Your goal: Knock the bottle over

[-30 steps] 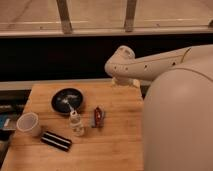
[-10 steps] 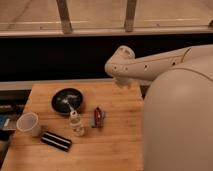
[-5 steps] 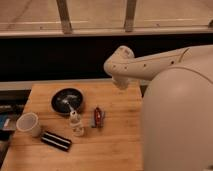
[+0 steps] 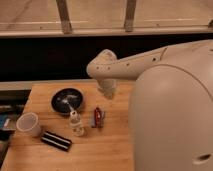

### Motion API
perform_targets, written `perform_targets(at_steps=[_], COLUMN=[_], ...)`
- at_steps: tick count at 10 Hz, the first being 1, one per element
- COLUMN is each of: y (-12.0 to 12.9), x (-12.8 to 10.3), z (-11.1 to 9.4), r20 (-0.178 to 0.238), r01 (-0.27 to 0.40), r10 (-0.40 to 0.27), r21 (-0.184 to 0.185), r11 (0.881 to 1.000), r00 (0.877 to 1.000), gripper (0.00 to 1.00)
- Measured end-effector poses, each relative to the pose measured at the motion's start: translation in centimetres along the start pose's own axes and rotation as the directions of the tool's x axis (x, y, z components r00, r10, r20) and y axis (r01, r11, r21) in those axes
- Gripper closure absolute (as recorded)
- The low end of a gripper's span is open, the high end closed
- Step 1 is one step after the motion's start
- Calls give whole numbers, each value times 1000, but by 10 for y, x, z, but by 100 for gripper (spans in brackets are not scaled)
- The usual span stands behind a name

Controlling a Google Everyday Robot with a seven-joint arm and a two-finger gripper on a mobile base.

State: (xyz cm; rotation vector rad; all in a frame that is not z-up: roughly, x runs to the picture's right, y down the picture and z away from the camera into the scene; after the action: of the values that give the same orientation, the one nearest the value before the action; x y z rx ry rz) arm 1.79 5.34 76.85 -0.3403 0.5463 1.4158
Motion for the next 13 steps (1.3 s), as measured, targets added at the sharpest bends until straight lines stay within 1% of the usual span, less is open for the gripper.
perform_targets(at_steps=[1, 5, 6, 7, 8, 10, 11, 13], y=[5, 5, 3, 4, 10, 17, 26, 38], x=[6, 6, 7, 14, 25, 56, 75, 102], z=[0, 0, 2, 6, 8, 17, 23, 31], r20=[-19, -21, -29, -43, -54, -84, -101, -125], r01=[27, 29, 35, 48, 65, 76, 87, 111], r10=[-27, -29, -34, -47, -64, -75, -87, -114], r21=[10, 13, 21, 26, 21, 8, -5, -27], r11=[1000, 999, 999, 999, 998, 997, 996, 993], r00=[999, 999, 999, 998, 996, 994, 991, 986], gripper=[100, 100, 100, 100, 100, 100, 100, 100])
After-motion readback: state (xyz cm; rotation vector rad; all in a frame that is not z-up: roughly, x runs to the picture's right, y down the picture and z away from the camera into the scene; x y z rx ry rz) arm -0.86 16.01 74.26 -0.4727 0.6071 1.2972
